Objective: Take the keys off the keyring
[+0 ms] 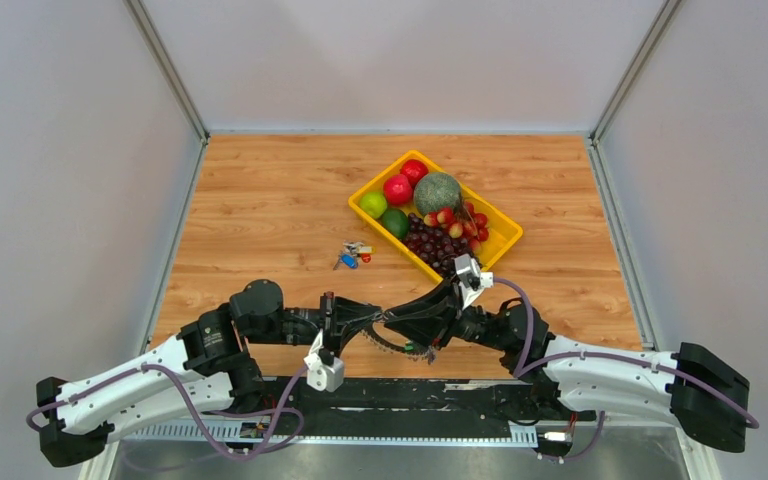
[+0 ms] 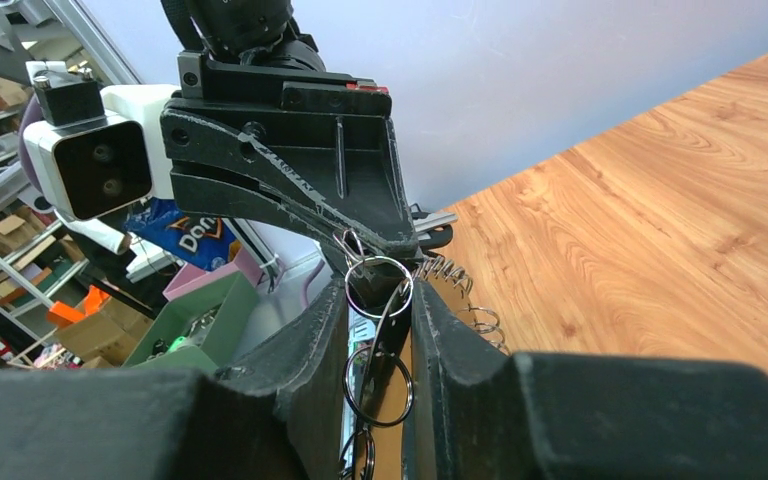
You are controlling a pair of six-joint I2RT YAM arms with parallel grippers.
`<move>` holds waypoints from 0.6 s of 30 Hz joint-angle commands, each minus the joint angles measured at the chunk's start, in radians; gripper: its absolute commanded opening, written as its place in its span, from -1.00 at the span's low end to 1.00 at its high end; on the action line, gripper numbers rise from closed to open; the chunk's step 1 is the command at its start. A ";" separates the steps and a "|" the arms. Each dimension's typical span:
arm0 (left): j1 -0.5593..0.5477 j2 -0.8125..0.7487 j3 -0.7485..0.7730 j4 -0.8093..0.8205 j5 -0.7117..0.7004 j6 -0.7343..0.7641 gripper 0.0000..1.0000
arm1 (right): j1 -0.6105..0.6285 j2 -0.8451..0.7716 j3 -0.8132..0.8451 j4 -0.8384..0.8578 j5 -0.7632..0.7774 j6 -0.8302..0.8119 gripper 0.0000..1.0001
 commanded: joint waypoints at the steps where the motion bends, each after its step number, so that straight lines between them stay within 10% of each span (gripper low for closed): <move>1: -0.001 -0.009 -0.011 -0.077 0.044 0.009 -1.00 | -0.033 -0.034 -0.006 0.294 0.103 0.047 -0.90; 18: 0.000 0.046 -0.005 -0.065 -0.028 -0.051 -1.00 | -0.031 -0.031 -0.032 0.528 -0.050 -0.032 -0.88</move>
